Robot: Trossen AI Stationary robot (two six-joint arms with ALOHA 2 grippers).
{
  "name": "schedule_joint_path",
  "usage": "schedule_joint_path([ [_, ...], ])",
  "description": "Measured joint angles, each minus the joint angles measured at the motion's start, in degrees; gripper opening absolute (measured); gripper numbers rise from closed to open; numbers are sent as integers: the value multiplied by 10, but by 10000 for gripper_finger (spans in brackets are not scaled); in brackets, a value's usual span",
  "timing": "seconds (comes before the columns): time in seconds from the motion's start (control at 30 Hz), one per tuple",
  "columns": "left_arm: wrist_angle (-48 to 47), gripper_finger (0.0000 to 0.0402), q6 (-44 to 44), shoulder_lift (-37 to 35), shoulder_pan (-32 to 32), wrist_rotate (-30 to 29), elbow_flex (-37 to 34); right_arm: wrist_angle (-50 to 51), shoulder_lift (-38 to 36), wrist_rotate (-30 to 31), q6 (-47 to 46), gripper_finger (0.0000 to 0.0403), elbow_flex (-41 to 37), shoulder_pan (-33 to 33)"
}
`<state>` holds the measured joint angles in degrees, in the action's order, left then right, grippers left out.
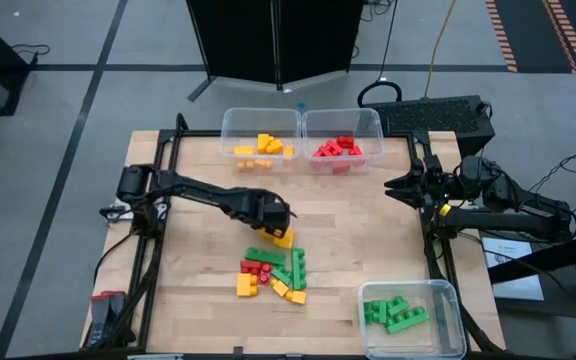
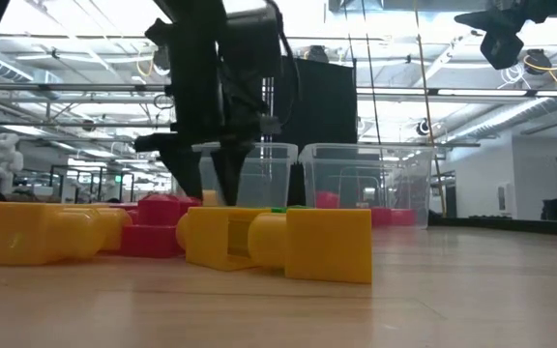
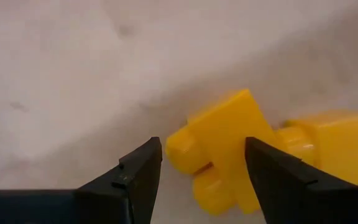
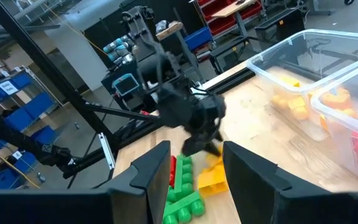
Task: Sort blocks
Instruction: Put the yellow game piece into the top left transparent bin
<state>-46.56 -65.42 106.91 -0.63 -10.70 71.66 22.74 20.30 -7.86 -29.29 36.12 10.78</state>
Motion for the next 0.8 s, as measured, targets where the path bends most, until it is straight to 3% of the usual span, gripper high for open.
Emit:
schedule_joint_path([
  [0.2, -14, 219, 74, -2, 50, -17, 5, 4, 0, 0, 0, 144, 0, 0],
  [0.43, -67, 219, 212, -1, 72, 22, 55, 6, 0, -2, -1, 144, 0, 0],
  [0.63, -136, 219, 123, -2, 77, 71, 110, 10, 0, -4, 0, 144, 0, 0],
  [0.8, -127, 219, 90, -1, 66, 63, 112, 10, 0, -4, 14, 144, 0, 0],
])
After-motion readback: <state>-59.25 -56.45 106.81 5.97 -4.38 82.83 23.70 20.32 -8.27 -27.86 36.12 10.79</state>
